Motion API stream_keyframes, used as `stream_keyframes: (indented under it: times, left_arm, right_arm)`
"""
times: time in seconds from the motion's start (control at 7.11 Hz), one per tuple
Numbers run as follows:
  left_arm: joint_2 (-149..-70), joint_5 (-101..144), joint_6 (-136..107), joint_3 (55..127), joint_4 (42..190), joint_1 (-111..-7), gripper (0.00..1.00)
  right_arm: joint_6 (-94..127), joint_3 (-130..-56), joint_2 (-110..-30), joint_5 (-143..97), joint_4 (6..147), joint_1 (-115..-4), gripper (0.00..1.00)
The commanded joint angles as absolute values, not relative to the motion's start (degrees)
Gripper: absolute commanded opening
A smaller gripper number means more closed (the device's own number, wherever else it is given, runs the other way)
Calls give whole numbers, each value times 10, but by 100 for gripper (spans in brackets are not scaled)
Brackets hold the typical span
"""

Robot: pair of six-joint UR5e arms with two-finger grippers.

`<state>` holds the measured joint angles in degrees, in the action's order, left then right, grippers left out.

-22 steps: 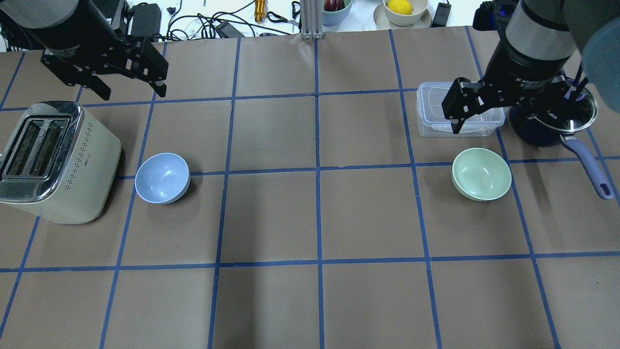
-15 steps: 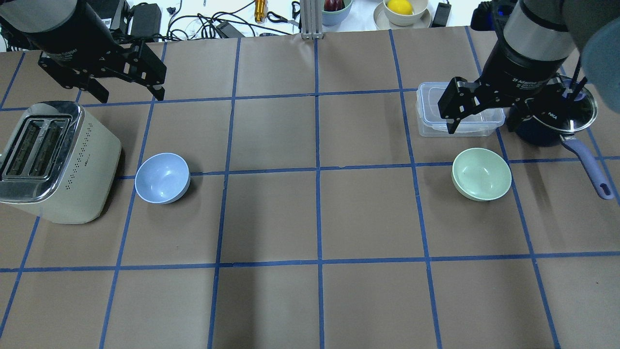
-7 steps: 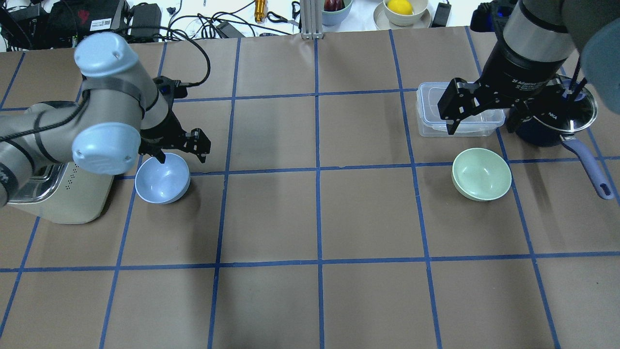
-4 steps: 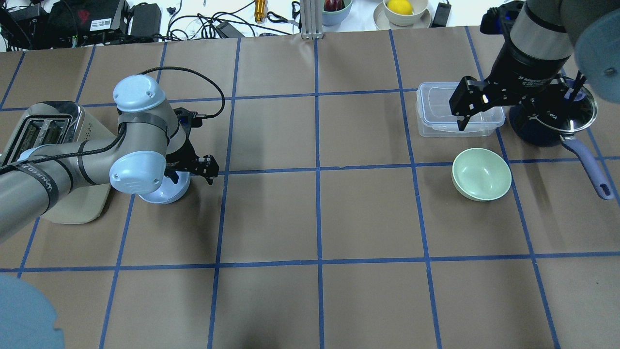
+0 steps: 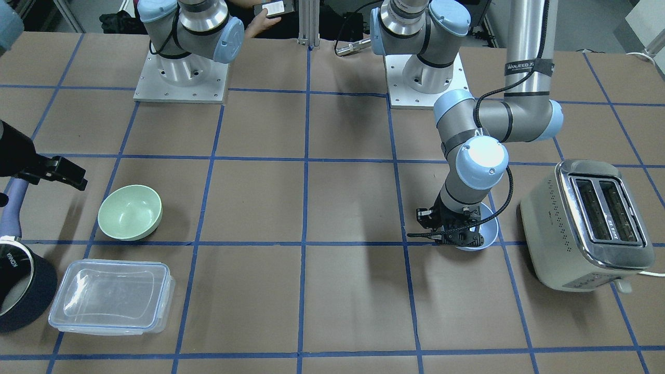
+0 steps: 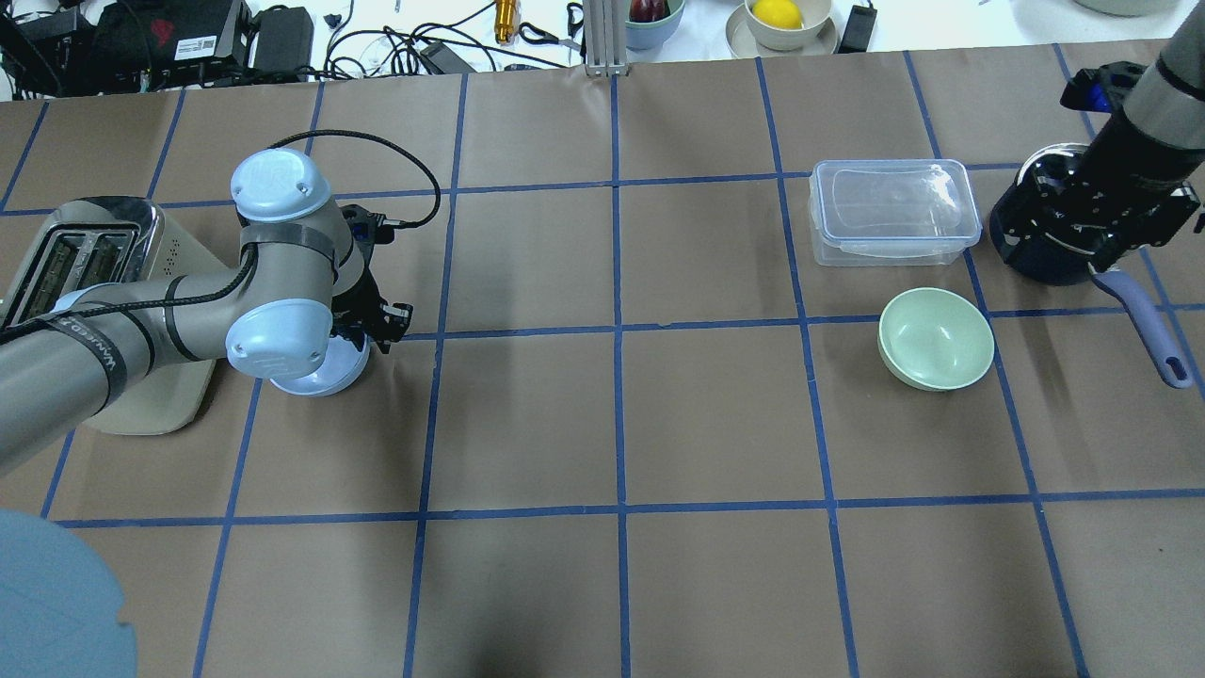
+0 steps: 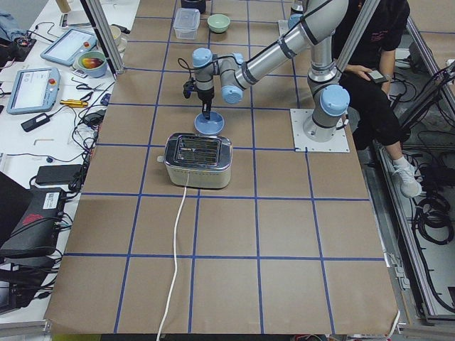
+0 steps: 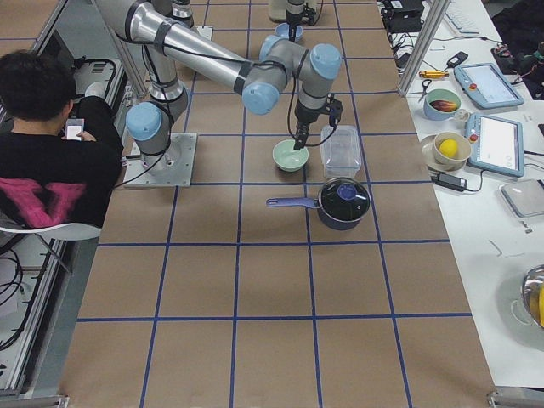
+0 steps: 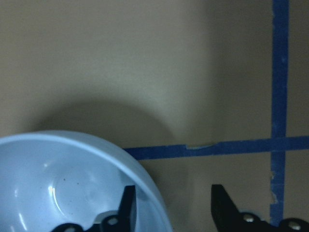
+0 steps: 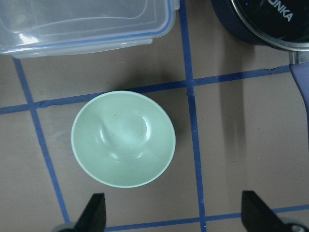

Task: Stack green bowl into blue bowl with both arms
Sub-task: 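Slide the blue bowl to center with left gripper while right grasps green bowl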

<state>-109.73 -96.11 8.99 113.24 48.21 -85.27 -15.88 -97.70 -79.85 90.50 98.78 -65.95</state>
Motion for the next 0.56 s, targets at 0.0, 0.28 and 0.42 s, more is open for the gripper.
stream_keyframes:
  times: [0.0,0.28,0.42]
  left_arm:
    - [-1106,-960,9,1115,478,-888,0]
    - [-1120,-956,-128,1007,549,-1033,0]
    - [-1130,-944,-186,964,580,-1085,0]
  right_arm:
    - [-174,-1025,-762,895,1052,-647,100]
    - [-174,-1069,-738,895,1117,-647,100]
    - [-174,-1081,-729,893,1116,-647,100]
